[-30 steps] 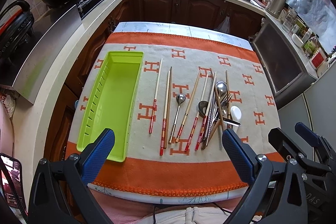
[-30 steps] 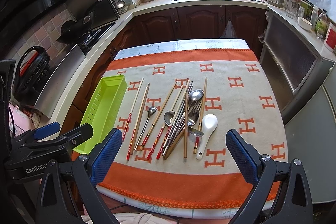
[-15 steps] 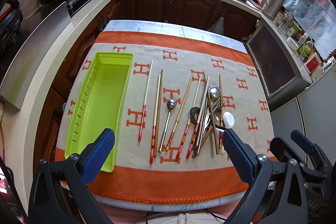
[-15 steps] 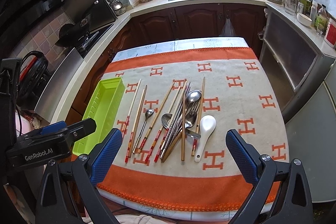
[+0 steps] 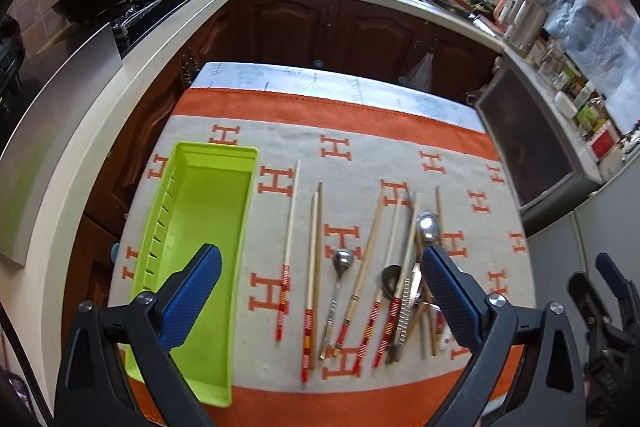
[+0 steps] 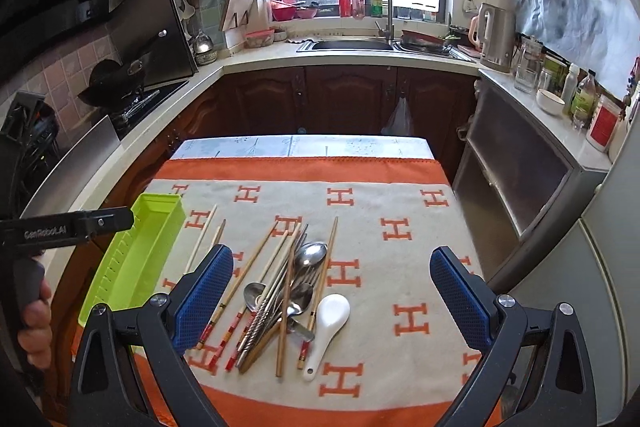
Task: Organize utensils
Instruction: 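Reach the left tool down and grasp a red-banded chopstick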
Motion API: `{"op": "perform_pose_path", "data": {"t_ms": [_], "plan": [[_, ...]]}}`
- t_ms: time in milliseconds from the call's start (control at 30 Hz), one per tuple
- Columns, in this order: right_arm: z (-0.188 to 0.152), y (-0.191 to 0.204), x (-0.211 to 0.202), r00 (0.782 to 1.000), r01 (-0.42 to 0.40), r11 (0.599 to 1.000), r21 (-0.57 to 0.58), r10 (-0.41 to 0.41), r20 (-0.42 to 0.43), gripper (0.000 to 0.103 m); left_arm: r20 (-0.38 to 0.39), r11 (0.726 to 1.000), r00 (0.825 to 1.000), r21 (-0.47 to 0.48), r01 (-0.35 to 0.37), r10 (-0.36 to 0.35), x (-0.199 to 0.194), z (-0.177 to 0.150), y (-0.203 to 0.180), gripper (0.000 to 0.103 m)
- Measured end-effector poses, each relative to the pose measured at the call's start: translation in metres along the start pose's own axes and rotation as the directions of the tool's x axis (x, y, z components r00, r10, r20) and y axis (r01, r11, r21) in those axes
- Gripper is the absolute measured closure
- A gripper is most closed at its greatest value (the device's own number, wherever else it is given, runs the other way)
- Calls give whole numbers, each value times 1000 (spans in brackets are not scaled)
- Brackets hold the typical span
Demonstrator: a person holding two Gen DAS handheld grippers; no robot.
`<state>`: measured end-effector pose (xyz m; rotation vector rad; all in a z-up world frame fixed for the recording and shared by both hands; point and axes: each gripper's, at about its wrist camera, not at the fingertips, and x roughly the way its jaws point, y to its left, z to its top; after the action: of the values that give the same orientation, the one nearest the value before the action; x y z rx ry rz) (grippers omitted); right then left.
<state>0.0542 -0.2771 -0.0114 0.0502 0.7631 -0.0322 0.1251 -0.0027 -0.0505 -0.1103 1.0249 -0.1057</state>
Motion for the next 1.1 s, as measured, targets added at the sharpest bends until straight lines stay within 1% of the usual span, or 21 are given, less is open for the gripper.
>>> {"op": "perform_pose_path", "data": {"t_ms": [67, 100, 133, 167, 233, 300, 333, 500, 567, 600, 633, 733, 933, 1100], "plan": [[1, -8, 11, 999, -29, 999, 28, 30, -22, 6, -16, 999, 999, 17, -31, 32, 16, 1, 0, 10], [-1, -11, 16, 999, -33, 999, 37, 35, -38, 7, -26, 999, 999, 22, -42, 43, 24, 0, 0, 15], [-1, -14, 23, 997, -39, 998, 44, 41, -59, 9, -43, 998, 998, 27, -53, 54, 34, -2, 1, 24], [-4, -15, 31, 995, -45, 998, 52, 49, -82, 11, -69, 998, 996, 32, -59, 62, 46, -3, 1, 29], [-11, -19, 47, 988, -69, 995, 79, 79, -130, 14, -130, 998, 989, 29, -59, 62, 70, -8, 5, 47], [-16, -21, 63, 981, -86, 992, 94, 101, -167, 17, -188, 999, 981, 14, -53, 54, 92, -13, 10, 52], [-19, -22, 71, 978, -91, 991, 96, 108, -181, 18, -212, 998, 975, 7, -61, 61, 104, -15, 13, 55], [-39, -14, 100, 963, -107, 989, 98, 128, -236, 19, -257, 994, 960, 37, -105, 111, 136, -25, 17, 66], [-44, -10, 106, 959, -113, 988, 101, 135, -249, 19, -266, 988, 952, 64, -137, 149, 146, -28, 17, 74], [-46, -10, 110, 957, -116, 988, 104, 140, -255, 19, -274, 987, 949, 71, -142, 156, 150, -29, 19, 82], [-47, -9, 113, 955, -121, 987, 106, 145, -259, 19, -288, 987, 945, 74, -140, 155, 156, -31, 19, 86], [-49, -7, 119, 952, -129, 986, 107, 153, -264, 19, -313, 990, 939, 69, -126, 142, 164, -33, 24, 88], [-53, -8, 129, 943, -140, 982, 126, 172, -285, 19, -304, 985, 940, 111, -129, 157, 171, -31, 16, 88], [-57, -9, 134, 937, -147, 979, 141, 184, -297, 19, -312, 985, 937, 114, -126, 156, 177, -19, 8, 88]]}}
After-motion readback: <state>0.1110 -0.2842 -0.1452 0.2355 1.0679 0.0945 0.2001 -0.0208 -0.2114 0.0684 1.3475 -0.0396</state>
